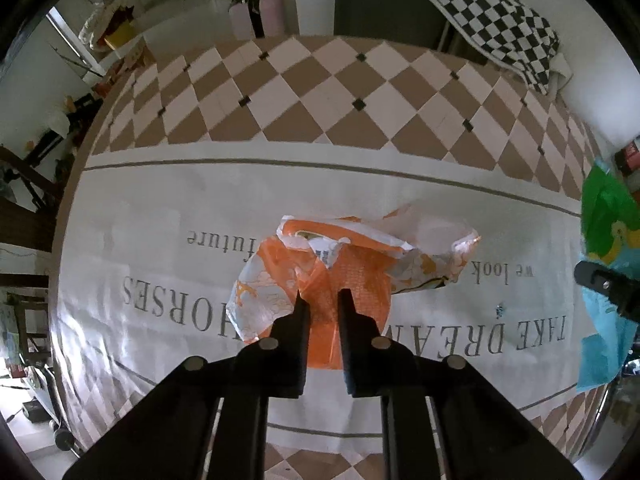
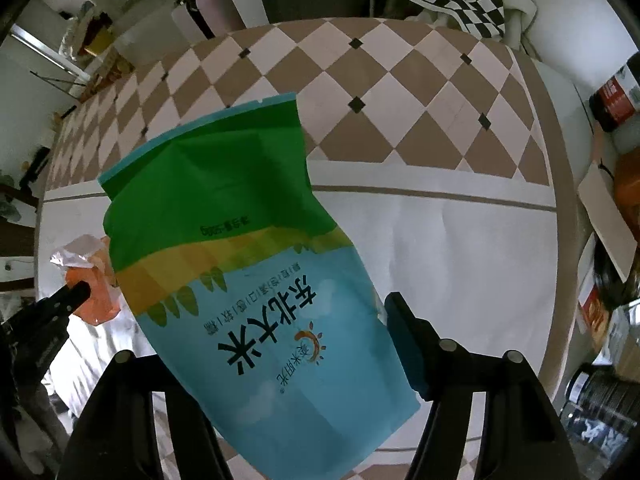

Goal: Collect trash
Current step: 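Grasp the orange plastic bag with left tool while right tool grasps green-blue rice bag, then carry orange bag and rice bag over the bin and open both tools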

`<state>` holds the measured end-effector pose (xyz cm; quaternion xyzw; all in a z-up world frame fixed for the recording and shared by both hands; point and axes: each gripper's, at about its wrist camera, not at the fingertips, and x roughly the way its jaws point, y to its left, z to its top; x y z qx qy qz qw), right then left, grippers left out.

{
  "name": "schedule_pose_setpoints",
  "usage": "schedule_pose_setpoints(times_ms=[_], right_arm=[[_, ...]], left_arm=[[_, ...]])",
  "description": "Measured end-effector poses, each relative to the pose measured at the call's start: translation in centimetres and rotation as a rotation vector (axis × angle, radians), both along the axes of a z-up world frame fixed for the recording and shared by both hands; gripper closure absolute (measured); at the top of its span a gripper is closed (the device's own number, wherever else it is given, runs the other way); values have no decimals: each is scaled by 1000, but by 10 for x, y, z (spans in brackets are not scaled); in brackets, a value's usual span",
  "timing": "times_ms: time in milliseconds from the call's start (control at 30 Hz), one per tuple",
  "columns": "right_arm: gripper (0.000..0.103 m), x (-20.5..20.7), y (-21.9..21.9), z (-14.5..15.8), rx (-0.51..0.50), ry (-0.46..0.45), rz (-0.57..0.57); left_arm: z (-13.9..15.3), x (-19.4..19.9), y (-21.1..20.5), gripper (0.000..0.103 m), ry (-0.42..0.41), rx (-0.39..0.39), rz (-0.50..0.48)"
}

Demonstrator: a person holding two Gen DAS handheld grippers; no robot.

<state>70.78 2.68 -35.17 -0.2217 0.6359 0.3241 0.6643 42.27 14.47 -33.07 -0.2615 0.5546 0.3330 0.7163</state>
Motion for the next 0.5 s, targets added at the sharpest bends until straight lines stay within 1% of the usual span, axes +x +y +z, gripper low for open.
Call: schedule_pose_setpoints(times_ms=[33,67,100,133,233,300,433,500], right_arm=[[35,-2,-3,2,9,3,-2],[35,-16,0,9,15,2,-2],[35,-17,14,13,21,3,-2],[36,-20,17,17,29,4,-8],[37,-28,11,22,54,6,-19],[37,-41,4,29,75,8,-25],[37,-89,-6,49,121,11,-50],[38,-125,-14,67,144,16,-67]], left_arm=[[6,-2,-2,93,-8,8,-3],[9,-5,-4,93,-13,14,-4],[16,-8,-7,93,-22,23,-5],[22,-11,-11,93,-29,32,-7],[35,-19,-20,93,-51,56,-17],[42,-31,-21,93,-68,75,-28],[62,-59,-36,93,-108,106,-48],[68,-76,-44,93,-128,117,-56]])
